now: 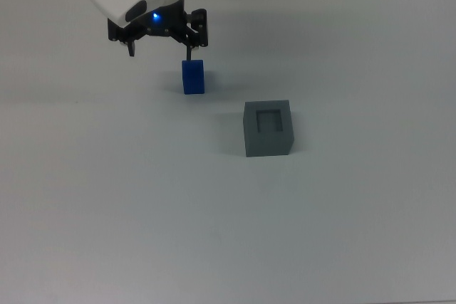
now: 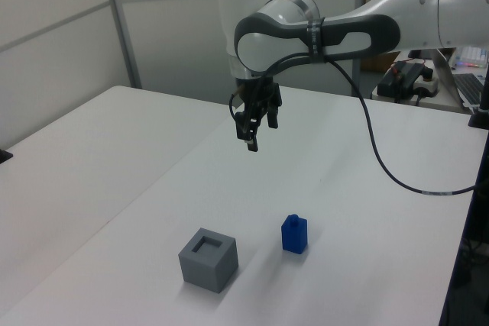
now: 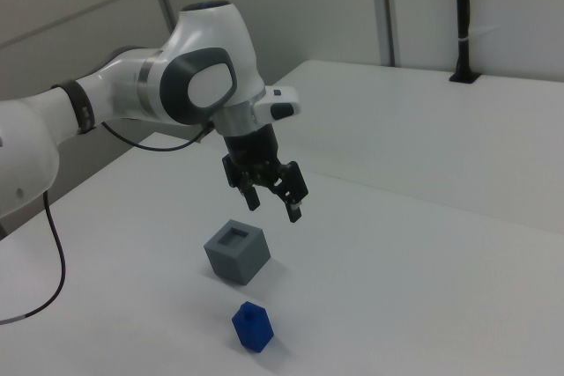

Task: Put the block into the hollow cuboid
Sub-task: 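Lower the open gripper onto the blue block and close on it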

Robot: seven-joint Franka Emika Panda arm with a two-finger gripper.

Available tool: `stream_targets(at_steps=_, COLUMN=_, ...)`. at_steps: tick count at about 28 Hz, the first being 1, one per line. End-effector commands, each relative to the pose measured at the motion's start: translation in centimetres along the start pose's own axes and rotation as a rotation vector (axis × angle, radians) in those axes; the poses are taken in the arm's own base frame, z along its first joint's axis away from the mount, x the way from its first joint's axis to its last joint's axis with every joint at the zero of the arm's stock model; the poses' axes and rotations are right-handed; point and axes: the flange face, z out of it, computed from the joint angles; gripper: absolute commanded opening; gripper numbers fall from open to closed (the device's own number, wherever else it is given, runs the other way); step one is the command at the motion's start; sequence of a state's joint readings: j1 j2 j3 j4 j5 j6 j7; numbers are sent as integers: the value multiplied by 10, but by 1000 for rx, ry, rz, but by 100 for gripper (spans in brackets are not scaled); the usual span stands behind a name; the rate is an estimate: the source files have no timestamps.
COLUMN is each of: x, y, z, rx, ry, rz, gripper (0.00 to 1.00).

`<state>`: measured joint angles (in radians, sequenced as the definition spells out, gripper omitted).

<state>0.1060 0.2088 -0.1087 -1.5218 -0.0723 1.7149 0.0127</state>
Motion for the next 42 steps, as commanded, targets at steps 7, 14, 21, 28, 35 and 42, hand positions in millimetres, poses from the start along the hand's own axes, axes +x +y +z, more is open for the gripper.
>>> stream_targets(at_steps=7, x=-61, y=26, z=-16, rx=-2, ry=9, rz=-6, gripper=100)
stream_targets(at_steps=14, x=-99, y=21, z=6, rx=19, ry=62, rz=-75, gripper=100)
stream_targets(at_steps=21, x=-114, y=4, z=69, rx=26, ry=5, rz=-131, gripper=100)
stream_targets(at_steps=28, x=-110, y=-24, z=132, rx=24, ry=-47, rz=-232, gripper=100)
stream_targets(at_steps=35, x=-96, y=-40, z=153, rx=19, ry=-10, rz=-249, gripper=100)
stream_targets(at_steps=42, x=-88, y=-58, z=179, rx=17, ry=-29, rz=-275, gripper=100)
